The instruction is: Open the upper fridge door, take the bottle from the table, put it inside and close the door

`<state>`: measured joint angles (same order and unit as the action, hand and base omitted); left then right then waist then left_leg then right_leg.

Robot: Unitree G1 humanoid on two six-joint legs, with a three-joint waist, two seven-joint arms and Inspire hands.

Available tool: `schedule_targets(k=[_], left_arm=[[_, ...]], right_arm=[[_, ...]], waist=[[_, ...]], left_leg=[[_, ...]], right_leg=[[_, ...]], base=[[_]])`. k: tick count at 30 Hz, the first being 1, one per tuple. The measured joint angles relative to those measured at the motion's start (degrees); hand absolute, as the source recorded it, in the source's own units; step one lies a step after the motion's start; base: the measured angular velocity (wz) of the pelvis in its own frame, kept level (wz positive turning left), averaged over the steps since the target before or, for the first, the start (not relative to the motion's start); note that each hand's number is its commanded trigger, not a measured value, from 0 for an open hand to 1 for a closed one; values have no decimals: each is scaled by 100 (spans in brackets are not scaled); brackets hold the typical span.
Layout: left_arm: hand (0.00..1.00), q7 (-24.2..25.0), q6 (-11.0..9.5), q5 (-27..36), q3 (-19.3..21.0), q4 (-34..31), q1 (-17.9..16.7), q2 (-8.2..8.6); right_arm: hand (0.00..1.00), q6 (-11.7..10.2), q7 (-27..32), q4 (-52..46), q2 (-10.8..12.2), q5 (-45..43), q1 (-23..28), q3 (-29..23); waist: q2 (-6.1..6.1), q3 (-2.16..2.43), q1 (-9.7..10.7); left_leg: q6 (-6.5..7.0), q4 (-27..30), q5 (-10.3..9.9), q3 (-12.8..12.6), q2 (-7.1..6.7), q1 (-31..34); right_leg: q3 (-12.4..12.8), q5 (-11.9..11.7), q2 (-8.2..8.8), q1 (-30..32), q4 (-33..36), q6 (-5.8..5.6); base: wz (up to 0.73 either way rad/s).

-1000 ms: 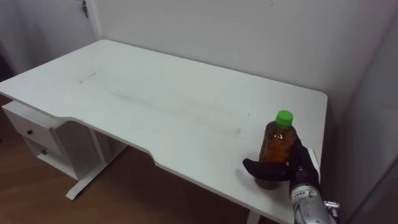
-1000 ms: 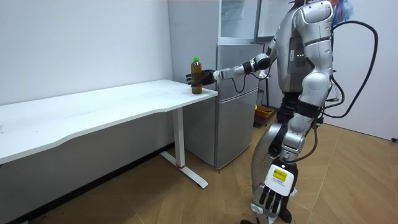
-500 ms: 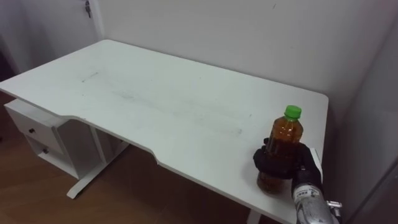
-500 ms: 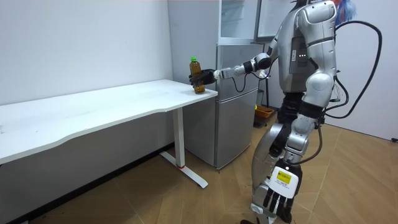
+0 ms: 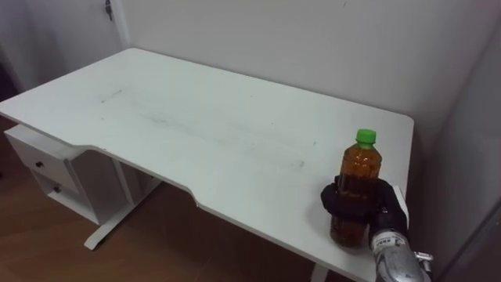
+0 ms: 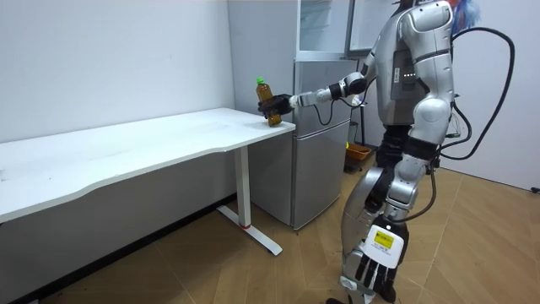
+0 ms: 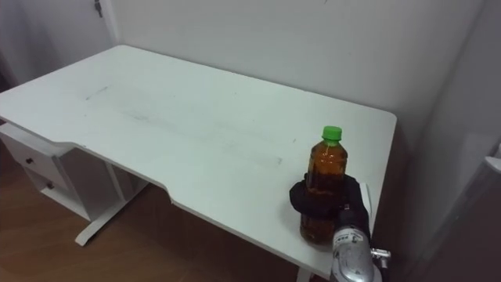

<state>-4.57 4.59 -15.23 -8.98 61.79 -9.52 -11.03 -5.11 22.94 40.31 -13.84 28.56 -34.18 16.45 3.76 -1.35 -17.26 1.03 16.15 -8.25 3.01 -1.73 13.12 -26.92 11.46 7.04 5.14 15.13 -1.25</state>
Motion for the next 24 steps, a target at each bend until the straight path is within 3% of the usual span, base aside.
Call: schedule_targets(k=[5,10,15,18,19,24], left_arm=[[0,-6,5,3,216,-57,-244,15],[0,-90,-4,-8,283,-59,-323,17],[0,-155,-2,-1,466,-273,-467,30],[0,-151,4,-5,601,-479,-625,31],[0,-151,3,-17,684,-493,-624,30],[0,-132,11,-73,1040,-477,-627,24]], right_arm=[[100,176,-93,-611,-63,89,0,-182],[100,177,-59,-1671,-506,105,169,-193],[100,179,-63,-2359,-728,54,172,-208],[100,223,-144,-2694,-729,41,317,-238],[100,226,-223,-2871,-728,29,413,-238],[100,230,-361,-3035,-730,1,485,-434]], waist=[[-4,5,183],[0,8,331],[18,50,606],[33,149,752],[38,163,766],[52,187,875]], left_leg=[[6,-77,4,-66,0,-149],[6,-269,3,-173,7,-579],[4,-325,2,-300,37,-784],[5,-394,-2,-382,63,-944],[4,-425,-1,-404,98,-1015],[-2,-462,-2,-374,91,-1188]], right_leg=[[22,1,14,-108,-12,-5],[124,13,10,-410,-65,-26],[266,-7,-34,-565,-146,-29],[313,-35,-60,-690,-220,-34],[323,-50,-72,-754,-261,-33],[336,-73,-107,-978,-351,-39]], base=[[-4],[-9],[-17],[-12],[-7],[2]])
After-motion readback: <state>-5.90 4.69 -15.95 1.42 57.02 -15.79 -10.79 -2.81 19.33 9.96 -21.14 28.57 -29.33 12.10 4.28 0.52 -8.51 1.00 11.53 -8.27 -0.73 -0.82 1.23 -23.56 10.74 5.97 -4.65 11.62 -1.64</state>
